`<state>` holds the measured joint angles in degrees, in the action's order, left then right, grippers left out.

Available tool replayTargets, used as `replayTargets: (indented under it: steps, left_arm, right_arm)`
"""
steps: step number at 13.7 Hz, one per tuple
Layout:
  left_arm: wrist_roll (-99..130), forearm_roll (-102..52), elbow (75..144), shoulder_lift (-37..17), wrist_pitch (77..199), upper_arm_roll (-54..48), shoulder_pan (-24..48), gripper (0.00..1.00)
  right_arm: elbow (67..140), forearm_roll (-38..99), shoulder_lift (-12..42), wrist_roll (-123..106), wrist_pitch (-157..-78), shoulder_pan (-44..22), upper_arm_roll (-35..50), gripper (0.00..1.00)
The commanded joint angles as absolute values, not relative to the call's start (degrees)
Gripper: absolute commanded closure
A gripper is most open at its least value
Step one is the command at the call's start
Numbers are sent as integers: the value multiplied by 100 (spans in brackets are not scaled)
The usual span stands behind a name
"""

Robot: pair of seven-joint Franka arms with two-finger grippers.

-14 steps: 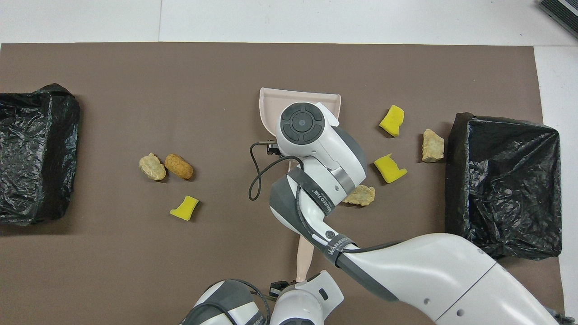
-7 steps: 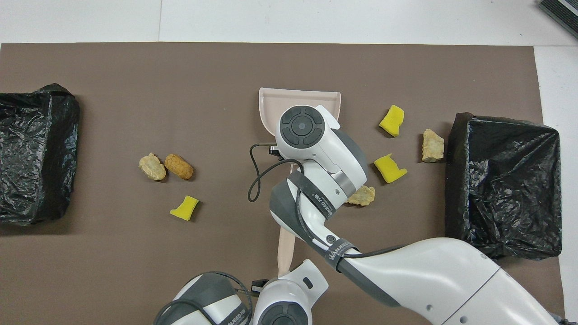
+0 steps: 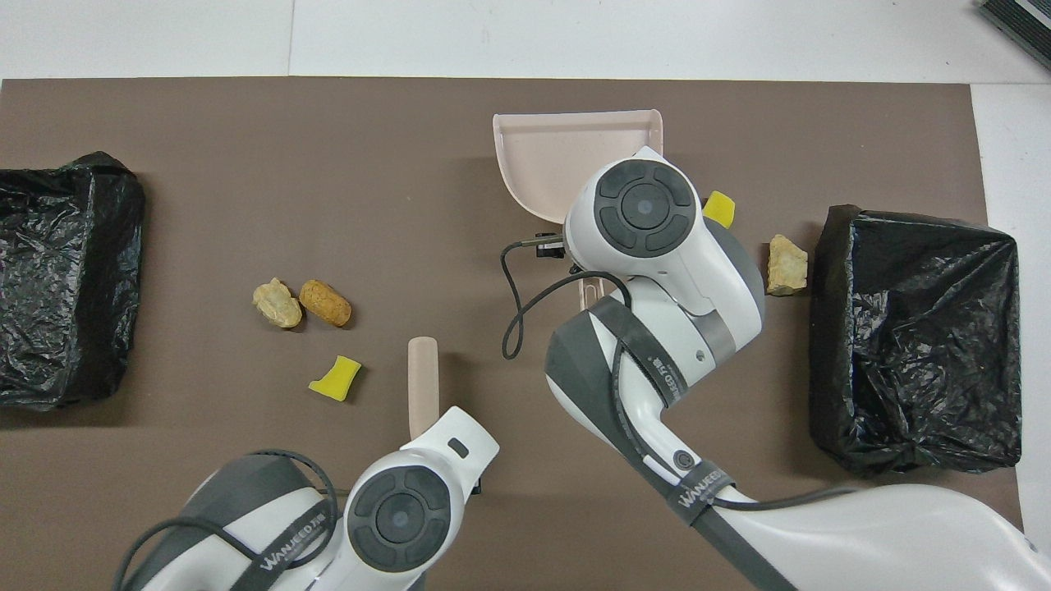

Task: Sweep and dump trash in bin

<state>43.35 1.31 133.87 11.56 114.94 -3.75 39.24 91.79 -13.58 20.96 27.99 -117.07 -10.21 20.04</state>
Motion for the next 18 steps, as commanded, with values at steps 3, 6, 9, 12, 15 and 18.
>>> replayTargets:
  steps: [3,6,9,12,15,18]
  left_arm:
    - [3193,342,12947,1134,11162,-439,2490,100]
    - [2437,466,12946,1055,11258,-439,1550,100]
    - [2198,571,12990,967,11548,-439,653,100]
    - [2101,571,13209,958,11916,-439,167,100]
    - [1883,580,13518,739,12594,-457,255,100]
    - [821,554,13517,633,12604,-466,473,100]
  right_arm:
    - [9439,-1204,1828,612,-11391,-748,2074,100]
    - [9387,-1204,1811,-683,-10725,-685,2074,100]
    - [9395,-1204,1775,-1885,-10574,-651,2074,100]
    - [9439,-1195,1793,-2800,-10617,-440,2083,100]
    - [9422,-1213,1942,-3654,-10661,-404,2074,100]
    - [9317,-1318,2118,-4313,-10740,-396,2065,100]
